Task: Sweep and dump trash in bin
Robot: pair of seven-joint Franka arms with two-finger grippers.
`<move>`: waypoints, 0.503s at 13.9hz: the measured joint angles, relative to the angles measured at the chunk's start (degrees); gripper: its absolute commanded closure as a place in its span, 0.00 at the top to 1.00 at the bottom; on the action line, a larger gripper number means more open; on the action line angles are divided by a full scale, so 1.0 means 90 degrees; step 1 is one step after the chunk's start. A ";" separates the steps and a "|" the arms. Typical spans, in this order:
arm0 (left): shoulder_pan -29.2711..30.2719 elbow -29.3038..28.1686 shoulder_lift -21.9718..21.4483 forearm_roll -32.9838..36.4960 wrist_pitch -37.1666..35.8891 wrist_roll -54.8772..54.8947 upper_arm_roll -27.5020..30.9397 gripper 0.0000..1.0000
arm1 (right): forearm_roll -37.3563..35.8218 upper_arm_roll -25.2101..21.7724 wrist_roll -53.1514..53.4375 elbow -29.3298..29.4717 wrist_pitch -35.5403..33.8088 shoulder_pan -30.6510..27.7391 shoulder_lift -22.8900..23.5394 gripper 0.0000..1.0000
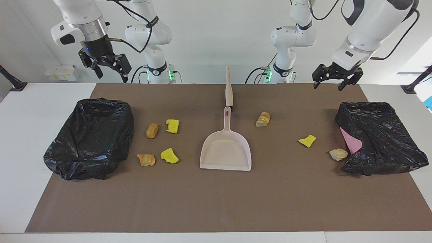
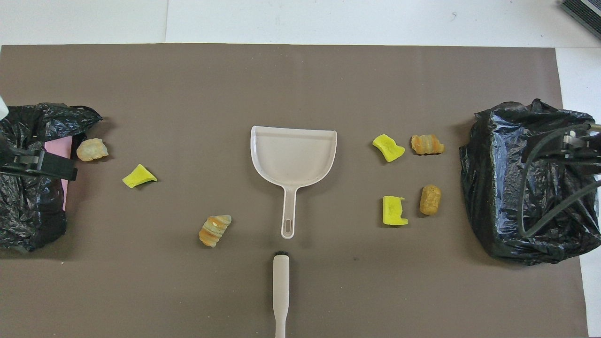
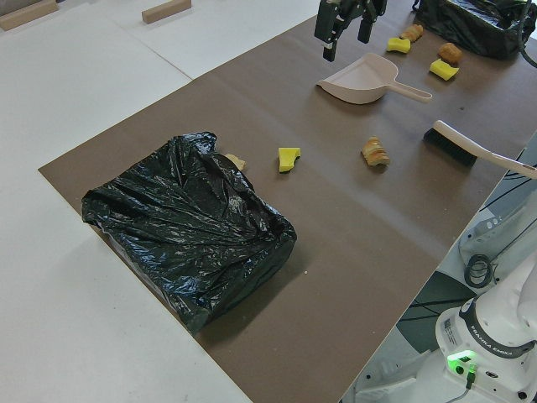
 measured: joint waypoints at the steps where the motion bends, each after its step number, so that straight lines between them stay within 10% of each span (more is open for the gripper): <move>1: -0.0190 -0.0338 -0.0087 -0.0007 0.0259 -0.0002 -0.0010 1.00 | 0.0000 0.0000 0.0000 0.0000 0.0000 0.0000 0.0000 1.00; 7: -0.1352 -0.2216 -0.0715 -0.0202 0.1375 -0.0215 -0.0050 1.00 | 0.0000 0.0016 -0.0007 0.0000 0.0004 0.0020 0.0000 1.00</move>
